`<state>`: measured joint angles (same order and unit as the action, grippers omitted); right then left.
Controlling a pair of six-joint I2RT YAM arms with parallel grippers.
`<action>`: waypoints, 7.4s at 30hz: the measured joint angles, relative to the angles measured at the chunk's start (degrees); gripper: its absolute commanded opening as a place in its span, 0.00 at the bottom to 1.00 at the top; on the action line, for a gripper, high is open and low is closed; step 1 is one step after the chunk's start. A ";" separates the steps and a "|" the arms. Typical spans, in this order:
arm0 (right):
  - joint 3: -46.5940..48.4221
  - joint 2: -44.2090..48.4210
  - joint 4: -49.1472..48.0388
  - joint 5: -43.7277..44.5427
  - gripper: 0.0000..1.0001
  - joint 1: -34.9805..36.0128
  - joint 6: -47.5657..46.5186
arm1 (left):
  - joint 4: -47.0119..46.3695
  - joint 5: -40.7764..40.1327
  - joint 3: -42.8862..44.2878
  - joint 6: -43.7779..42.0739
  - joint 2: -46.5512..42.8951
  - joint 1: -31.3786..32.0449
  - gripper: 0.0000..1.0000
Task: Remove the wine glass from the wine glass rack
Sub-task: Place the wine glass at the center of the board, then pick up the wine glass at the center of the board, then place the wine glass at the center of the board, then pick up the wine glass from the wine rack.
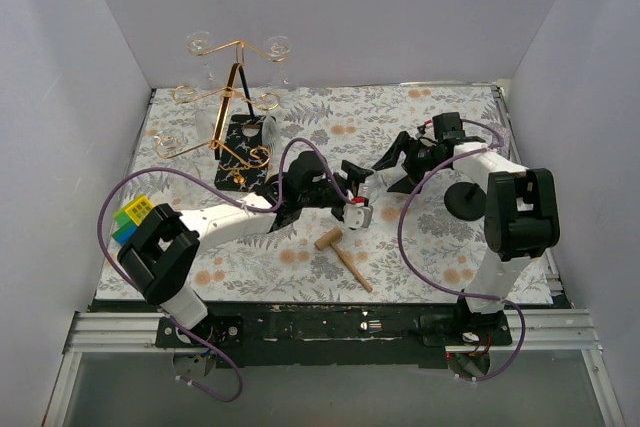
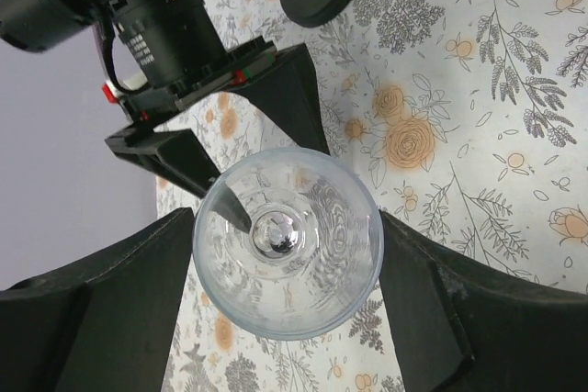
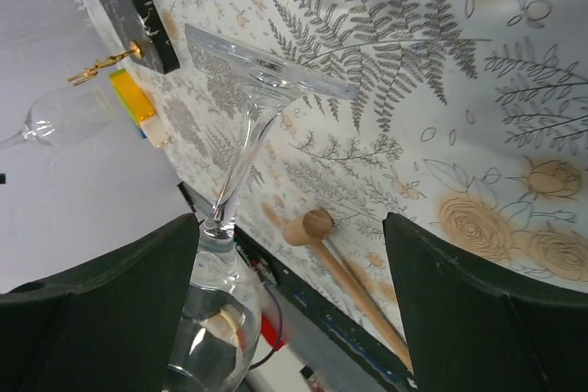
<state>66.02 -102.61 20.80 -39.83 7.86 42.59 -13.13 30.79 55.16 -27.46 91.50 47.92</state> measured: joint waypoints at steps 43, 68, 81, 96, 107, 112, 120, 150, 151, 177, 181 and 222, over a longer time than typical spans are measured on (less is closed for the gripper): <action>5.97 25.42 9.38 -8.63 0.92 -5.60 -64.28 | 36.65 -11.39 37.42 51.34 15.26 -5.77 0.61; 7.37 27.06 11.47 -11.82 0.98 -2.10 -75.65 | 36.68 -12.22 44.00 58.99 16.52 -7.56 0.98; 21.81 10.54 15.50 -2.67 0.98 13.94 -81.44 | 32.17 -3.74 50.12 69.22 2.97 -23.17 0.98; 26.16 0.37 20.09 9.84 0.98 20.35 -76.96 | 22.91 -3.34 32.85 70.47 -18.78 -29.42 0.98; 26.12 0.52 21.88 17.33 0.77 20.24 -73.94 | 23.45 -4.85 33.14 67.49 -16.46 -31.01 0.98; 26.93 0.39 22.25 18.58 0.71 19.67 -71.54 | 23.80 -4.83 35.30 67.01 -14.58 -31.04 0.98; 40.57 -7.23 24.63 18.95 0.63 10.16 -67.80 | 24.81 -5.35 36.74 66.36 -13.92 -31.04 0.98; 61.40 -24.55 22.53 29.09 0.98 -6.36 -62.25 | 30.03 -9.38 40.02 61.77 -10.16 -31.04 0.98; 61.40 -24.55 22.14 29.03 0.98 -6.38 -61.94 | 30.12 -9.53 40.15 61.70 -10.16 -31.04 0.98; 42.99 -0.52 5.01 6.05 0.82 7.43 -65.66 | 26.88 -22.95 41.07 57.24 -9.44 -32.83 0.98; 40.70 0.04 2.34 2.97 0.82 14.21 -67.06 | 25.03 -24.44 40.44 57.07 -9.60 -34.05 0.98; 28.06 -23.67 -66.23 -10.47 0.54 23.06 -33.33 | 26.34 -28.61 33.86 48.24 -11.74 -35.45 0.98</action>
<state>94.08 -126.28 -45.43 -50.30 30.92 9.26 13.21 2.17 89.01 20.78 79.77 12.47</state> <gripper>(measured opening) 0.527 0.981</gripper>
